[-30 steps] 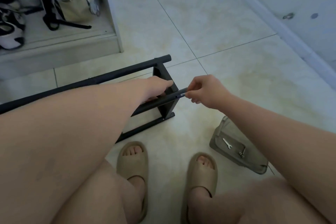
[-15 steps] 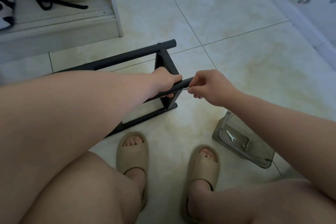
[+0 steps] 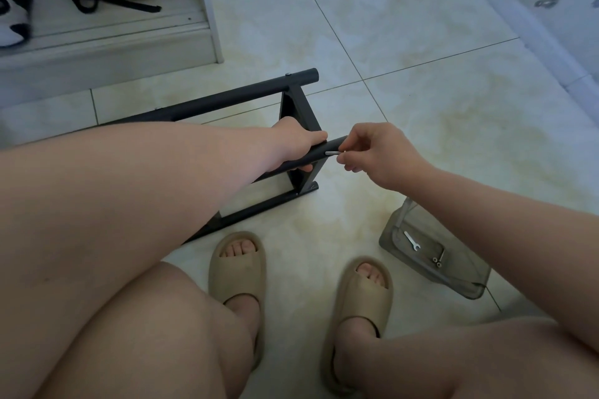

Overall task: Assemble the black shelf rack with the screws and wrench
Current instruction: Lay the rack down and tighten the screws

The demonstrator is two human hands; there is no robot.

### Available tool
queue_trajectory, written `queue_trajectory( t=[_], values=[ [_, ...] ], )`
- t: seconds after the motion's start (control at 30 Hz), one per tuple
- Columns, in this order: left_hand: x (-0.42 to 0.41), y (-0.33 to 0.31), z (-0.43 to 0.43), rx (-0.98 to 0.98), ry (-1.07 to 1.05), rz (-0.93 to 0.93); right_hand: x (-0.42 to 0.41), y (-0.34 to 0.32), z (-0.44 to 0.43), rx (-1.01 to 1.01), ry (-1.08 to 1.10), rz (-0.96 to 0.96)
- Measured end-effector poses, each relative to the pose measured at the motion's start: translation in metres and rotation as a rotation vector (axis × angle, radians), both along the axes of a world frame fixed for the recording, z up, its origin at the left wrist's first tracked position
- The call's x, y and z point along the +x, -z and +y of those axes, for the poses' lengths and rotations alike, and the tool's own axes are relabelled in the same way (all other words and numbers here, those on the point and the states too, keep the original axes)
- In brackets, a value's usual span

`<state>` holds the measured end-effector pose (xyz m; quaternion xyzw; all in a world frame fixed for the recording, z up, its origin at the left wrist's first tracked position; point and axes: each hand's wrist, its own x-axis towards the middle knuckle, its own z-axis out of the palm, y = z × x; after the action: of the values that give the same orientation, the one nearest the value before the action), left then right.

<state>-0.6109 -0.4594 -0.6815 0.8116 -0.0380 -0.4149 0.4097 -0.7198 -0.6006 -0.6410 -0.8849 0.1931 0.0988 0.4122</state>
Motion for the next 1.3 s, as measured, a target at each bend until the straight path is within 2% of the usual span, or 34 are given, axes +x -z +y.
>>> queue_trajectory(
  t=[0.2,0.4,0.5,0.6,0.73,1.1,1.2,1.3],
  values=[
    [0.001,0.000,0.000,0.010,-0.010,-0.005,0.000,0.006,0.003,-0.117,-0.029,-0.052],
    [0.002,0.000,0.001,-0.001,-0.015,0.019,-0.001,0.015,0.012,-0.342,-0.251,-0.140],
    [0.002,-0.004,0.002,0.027,-0.001,0.018,0.000,0.019,0.011,-0.380,-0.290,-0.164],
    [0.001,-0.007,0.003,-0.027,-0.041,0.081,0.000,0.023,0.013,-0.393,-0.306,-0.165],
    [0.003,-0.009,0.004,-0.062,-0.064,0.150,0.000,0.027,0.017,-0.264,-0.146,-0.144],
    [0.006,-0.008,0.005,-0.058,-0.037,0.132,0.007,0.031,0.024,0.197,0.238,-0.051],
    [0.004,-0.007,0.005,-0.056,-0.032,0.132,0.006,0.031,0.026,0.096,0.179,-0.054],
    [0.004,-0.007,0.006,-0.057,-0.033,0.138,0.005,0.030,0.024,-0.157,-0.025,-0.090]
  ],
)
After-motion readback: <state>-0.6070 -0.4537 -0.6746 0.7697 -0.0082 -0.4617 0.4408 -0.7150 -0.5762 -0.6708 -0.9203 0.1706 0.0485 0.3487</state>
